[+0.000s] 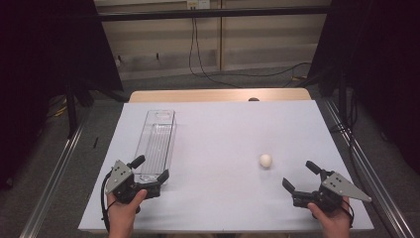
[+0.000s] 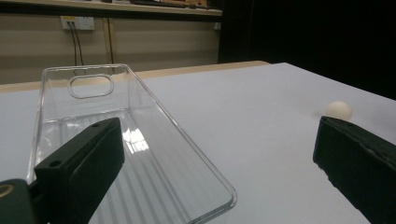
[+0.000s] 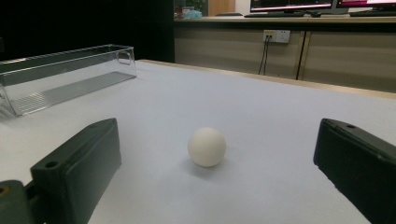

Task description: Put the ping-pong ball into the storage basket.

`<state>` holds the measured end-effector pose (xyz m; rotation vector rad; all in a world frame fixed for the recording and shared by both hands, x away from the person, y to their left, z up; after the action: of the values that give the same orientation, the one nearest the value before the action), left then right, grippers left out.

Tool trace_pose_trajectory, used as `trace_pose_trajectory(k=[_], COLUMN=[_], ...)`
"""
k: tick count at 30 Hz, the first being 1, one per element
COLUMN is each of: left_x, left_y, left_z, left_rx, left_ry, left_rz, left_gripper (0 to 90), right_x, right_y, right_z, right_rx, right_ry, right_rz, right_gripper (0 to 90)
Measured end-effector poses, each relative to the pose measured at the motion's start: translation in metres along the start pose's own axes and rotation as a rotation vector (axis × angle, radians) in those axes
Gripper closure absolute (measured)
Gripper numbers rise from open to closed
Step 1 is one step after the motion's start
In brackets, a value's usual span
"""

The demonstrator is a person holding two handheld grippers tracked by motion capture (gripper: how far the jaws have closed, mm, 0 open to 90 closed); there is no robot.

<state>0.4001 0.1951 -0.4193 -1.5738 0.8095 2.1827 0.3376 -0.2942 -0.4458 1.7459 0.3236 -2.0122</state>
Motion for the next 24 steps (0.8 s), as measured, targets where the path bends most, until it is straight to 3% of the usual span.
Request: trace_pose_trajectory(k=[24], left_x=[-0.002], left_y=[0.033], left_z=[-0.026], left_rx=[0.075], left_ry=[-0.021], left_rz=[-0.008], left_gripper=[2.1], right_x=[-0.001], right_y=[-0.001], right_z=[-0.001], right_rx=[-0.003], right_ry=[-0.001], right_rz=[-0.009], right_gripper=[0.3])
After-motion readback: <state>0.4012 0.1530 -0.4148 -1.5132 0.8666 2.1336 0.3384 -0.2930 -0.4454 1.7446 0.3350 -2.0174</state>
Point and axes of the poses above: each handheld gripper's, and its own axes: z roughly backward along the jaws, x roughly out of its underside, y roughly to its right, the point moved 2 cm from there along -z, roughly forward along the jaws, and after that the axes turned 10 degrees about z, right-handed, at the moved point
